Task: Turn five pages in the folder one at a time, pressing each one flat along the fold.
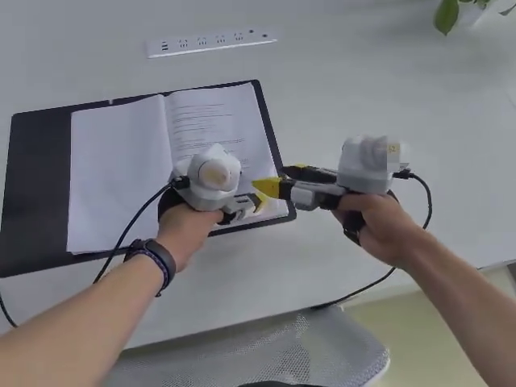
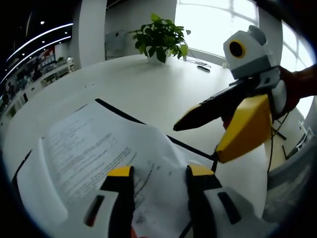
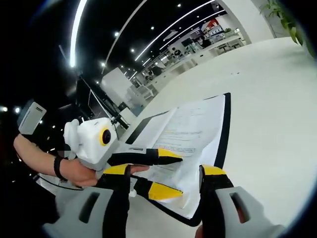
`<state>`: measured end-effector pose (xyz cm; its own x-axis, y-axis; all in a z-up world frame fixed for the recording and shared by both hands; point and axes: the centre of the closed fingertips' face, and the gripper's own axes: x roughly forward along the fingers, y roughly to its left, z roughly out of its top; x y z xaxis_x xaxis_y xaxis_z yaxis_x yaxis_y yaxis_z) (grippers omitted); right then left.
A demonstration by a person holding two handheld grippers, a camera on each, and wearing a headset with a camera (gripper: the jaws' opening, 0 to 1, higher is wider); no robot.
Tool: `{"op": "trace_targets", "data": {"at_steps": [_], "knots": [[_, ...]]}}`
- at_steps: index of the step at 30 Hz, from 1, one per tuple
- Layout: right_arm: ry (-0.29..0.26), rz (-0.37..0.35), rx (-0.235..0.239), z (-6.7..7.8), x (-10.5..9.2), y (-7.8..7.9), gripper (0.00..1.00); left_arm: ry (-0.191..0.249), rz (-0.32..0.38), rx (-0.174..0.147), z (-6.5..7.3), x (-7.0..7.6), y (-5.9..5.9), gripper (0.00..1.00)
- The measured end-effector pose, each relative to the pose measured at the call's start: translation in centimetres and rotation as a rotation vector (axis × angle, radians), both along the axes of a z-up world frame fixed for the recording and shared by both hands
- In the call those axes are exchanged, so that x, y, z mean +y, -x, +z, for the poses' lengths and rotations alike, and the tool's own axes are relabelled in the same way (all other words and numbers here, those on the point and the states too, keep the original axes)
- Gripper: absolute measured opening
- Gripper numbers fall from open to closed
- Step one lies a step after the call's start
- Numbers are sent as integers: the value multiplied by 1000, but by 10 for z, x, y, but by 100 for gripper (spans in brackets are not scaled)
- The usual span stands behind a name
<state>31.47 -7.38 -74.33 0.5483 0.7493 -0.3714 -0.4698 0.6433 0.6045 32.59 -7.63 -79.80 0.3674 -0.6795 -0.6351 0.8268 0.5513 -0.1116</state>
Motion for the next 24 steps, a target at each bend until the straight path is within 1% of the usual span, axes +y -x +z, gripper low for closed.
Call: {"op": "trace_targets", "data": {"at_steps": [4, 11, 20, 24], "knots": [[-5, 20, 12, -3, 4, 0, 55, 5, 3, 3, 0, 0, 0, 42], [-8, 33, 30, -10, 3, -1, 55, 5, 2, 1, 0, 0, 0, 42], [-25, 38, 30, -8, 2, 0, 52, 6, 2, 3, 0, 0, 1, 42], [-22, 38, 27, -9, 2, 2, 53, 7, 1, 4, 0, 0, 1, 42]]}}
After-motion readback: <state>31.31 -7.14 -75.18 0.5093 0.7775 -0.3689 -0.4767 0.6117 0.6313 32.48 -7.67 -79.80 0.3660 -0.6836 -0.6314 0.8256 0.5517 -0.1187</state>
